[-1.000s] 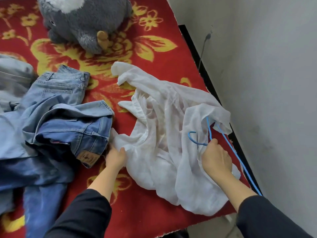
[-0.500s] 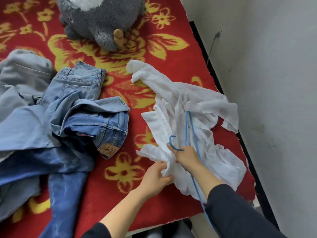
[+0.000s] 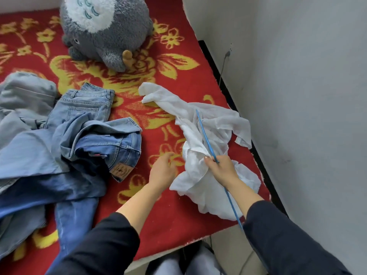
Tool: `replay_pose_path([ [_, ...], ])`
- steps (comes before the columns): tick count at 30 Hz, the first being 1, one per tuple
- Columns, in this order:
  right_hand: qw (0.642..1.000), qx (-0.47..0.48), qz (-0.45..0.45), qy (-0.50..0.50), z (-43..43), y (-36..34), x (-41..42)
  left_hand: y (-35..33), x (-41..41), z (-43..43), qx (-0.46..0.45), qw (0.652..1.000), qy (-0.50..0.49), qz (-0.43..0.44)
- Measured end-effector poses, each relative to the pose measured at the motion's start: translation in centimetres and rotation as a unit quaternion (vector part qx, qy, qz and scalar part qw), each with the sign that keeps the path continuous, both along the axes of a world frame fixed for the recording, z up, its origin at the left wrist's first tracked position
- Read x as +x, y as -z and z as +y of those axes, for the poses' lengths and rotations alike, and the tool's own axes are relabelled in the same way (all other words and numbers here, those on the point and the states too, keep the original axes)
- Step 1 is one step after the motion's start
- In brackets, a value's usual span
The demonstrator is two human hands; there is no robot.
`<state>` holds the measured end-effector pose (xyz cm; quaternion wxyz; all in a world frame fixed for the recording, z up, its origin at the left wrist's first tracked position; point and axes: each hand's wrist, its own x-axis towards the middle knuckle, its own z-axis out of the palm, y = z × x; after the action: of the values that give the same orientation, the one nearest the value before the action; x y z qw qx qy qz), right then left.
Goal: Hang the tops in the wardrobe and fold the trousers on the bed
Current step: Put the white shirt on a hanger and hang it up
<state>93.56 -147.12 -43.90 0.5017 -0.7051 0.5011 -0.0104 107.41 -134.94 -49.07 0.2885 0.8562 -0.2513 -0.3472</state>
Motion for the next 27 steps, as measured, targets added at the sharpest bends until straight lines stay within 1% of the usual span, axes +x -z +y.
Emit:
replay_pose_path([
  [4, 0.997, 0.03, -0.053, -0.05, -0.8, -3.4, -1.4, -2.4, 0.0, -3.2, -0.047, 0.996, 0.069, -0.043],
  [7, 0.992, 0.074, -0.085, -0.063, -1.9, -7.2, -2.2, -4.0, -0.7, -4.4, -0.064, 0.987, 0.139, -0.039],
  [9, 0.989, 0.078, -0.1, -0.069, -2.7, -9.6, -2.5, -5.4, -1.4, -5.3, -0.079, 0.985, 0.153, -0.029],
  [10, 0.988, 0.075, -0.109, -0.075, -3.0, -10.9, -2.6, -6.7, -1.9, -5.8, -0.09, 0.986, 0.137, -0.029],
  [14, 0.984, 0.077, -0.147, -0.069, -5.0, -14.9, -3.0, -10.9, -2.0, -7.0, -0.112, 0.993, 0.026, 0.025],
  [17, 0.979, 0.08, -0.173, -0.068, -6.4, -18.8, -2.7, -14.7, -0.3, -7.1, -0.126, 0.989, -0.072, 0.02],
  [19, 0.98, 0.063, -0.182, -0.055, -7.4, -21.1, -2.1, -18.3, 1.0, -7.2, -0.152, 0.979, -0.139, -0.009],
  [21, 0.978, 0.033, -0.197, -0.053, -8.0, -23.8, -1.4, -22.1, 2.8, -7.5, -0.19, 0.969, -0.147, -0.064],
  [23, 0.974, 0.004, -0.22, -0.057, -8.6, -26.4, -0.8, -26.4, 4.6, -7.1, -0.213, 0.965, -0.119, -0.099],
  [25, 0.967, -0.013, -0.242, -0.077, -9.3, -28.7, -0.7, -30.9, 6.2, -6.0, -0.226, 0.971, -0.049, -0.058],
  [26, 0.965, -0.023, -0.245, -0.09, -9.6, -29.7, -0.6, -33.3, 7.0, -5.1, -0.202, 0.979, 0.005, -0.032],
  [27, 0.964, -0.04, -0.245, -0.098, -9.9, -30.7, -0.5, -35.5, 7.7, -4.1, -0.156, 0.986, 0.062, -0.022],
])
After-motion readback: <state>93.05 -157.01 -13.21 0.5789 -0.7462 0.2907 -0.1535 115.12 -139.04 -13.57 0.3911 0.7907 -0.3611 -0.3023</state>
